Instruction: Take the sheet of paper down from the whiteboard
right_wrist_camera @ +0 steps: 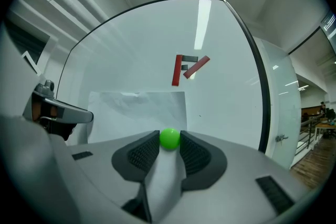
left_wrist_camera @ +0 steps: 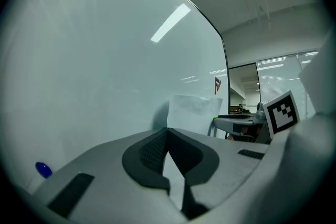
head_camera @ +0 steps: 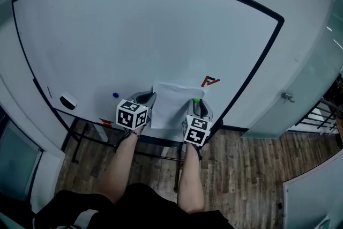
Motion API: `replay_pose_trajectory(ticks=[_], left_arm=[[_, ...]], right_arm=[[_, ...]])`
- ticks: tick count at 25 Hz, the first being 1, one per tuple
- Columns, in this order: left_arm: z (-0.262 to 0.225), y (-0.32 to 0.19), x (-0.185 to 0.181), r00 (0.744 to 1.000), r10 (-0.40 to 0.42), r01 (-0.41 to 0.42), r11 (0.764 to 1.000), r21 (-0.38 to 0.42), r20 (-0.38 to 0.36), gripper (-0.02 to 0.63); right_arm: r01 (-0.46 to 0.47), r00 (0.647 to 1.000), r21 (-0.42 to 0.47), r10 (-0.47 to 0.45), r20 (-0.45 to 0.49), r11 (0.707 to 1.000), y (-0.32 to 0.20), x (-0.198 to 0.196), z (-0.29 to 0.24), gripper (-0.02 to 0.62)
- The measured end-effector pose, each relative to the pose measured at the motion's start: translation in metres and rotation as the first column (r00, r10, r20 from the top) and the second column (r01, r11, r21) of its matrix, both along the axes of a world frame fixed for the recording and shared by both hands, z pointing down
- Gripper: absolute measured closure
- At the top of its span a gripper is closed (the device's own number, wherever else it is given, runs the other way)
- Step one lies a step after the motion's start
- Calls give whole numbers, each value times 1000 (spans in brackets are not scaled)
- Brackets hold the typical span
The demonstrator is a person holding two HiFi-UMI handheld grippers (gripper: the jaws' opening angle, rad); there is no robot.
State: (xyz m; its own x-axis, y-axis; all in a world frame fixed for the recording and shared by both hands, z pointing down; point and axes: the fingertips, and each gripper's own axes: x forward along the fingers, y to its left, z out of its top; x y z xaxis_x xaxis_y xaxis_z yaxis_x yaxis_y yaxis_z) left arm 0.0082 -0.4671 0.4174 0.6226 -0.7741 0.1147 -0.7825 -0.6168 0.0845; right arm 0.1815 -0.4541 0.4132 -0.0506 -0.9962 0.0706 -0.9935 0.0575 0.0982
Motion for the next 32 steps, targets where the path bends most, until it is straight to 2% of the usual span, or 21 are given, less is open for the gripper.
replay_pose_trajectory(ticks=[20,26,32], left_arm=[[11,-4,-41,995,-101,101,995,-22,-5,586],[12,-5,-46,995,-95,95,995,-21,-1,586],[16,2,-42,998,-55,55,998,-14,30,586]], right_arm=[[-13,1000,-6,13,-18,1000,0,-2,3,462],[-36,999,7,36,-29,999,-3,-1,1,462],[-18,1000,4,18,-2,1000,3,-1,7,460]])
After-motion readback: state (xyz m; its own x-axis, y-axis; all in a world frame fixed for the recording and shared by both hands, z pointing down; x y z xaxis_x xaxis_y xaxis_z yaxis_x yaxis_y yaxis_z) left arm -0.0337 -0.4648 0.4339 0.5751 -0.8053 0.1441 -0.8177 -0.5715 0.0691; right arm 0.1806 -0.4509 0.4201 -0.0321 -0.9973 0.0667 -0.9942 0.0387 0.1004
